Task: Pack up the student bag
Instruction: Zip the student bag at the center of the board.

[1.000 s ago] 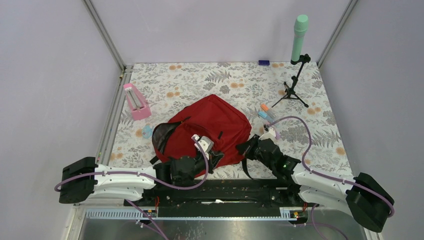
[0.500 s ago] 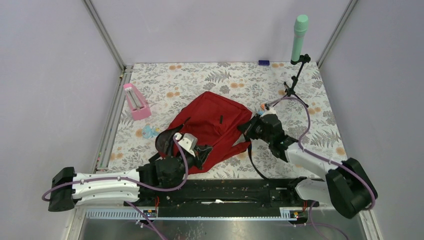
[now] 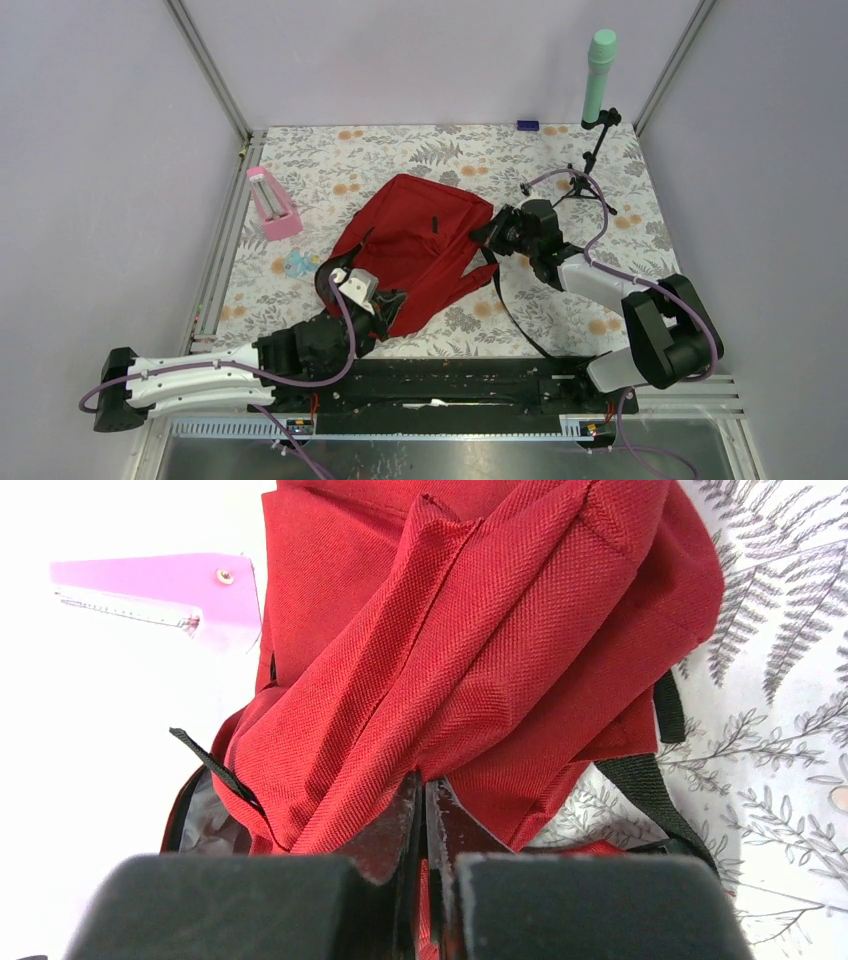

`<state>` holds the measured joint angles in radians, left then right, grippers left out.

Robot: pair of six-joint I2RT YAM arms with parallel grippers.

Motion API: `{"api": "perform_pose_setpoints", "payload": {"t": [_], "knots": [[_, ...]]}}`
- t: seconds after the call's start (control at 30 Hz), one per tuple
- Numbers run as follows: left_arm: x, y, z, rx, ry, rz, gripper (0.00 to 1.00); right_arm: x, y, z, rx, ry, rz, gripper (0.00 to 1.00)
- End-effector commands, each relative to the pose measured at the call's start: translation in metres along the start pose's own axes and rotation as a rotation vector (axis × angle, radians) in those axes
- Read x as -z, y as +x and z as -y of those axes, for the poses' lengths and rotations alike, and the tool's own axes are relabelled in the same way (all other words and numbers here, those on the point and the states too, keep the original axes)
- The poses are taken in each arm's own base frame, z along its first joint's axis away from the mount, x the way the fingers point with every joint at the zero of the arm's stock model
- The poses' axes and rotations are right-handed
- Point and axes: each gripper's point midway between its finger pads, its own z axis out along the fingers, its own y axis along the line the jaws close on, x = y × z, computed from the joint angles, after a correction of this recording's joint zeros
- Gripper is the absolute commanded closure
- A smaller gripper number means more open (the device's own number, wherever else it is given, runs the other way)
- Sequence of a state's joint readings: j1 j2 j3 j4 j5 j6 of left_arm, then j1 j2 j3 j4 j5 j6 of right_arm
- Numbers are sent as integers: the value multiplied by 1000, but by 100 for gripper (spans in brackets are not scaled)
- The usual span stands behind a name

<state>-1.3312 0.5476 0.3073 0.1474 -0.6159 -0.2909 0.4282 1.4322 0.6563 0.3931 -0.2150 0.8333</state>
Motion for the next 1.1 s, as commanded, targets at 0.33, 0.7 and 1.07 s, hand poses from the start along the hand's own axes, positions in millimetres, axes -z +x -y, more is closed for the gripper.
{"api": "perform_pose_setpoints", "payload": {"t": [0.33,0.7,1.07], "knots": [[5,-42,18,-48,79,50,100,42,-88,-18,244,8,257,44],[-22,-36,56,-60,177,32,100,105,-8,-25,-22,-100,201,23],[-29,-30,65,-34,200,32,100,117,71,-62,-94,-220,28,25]]}}
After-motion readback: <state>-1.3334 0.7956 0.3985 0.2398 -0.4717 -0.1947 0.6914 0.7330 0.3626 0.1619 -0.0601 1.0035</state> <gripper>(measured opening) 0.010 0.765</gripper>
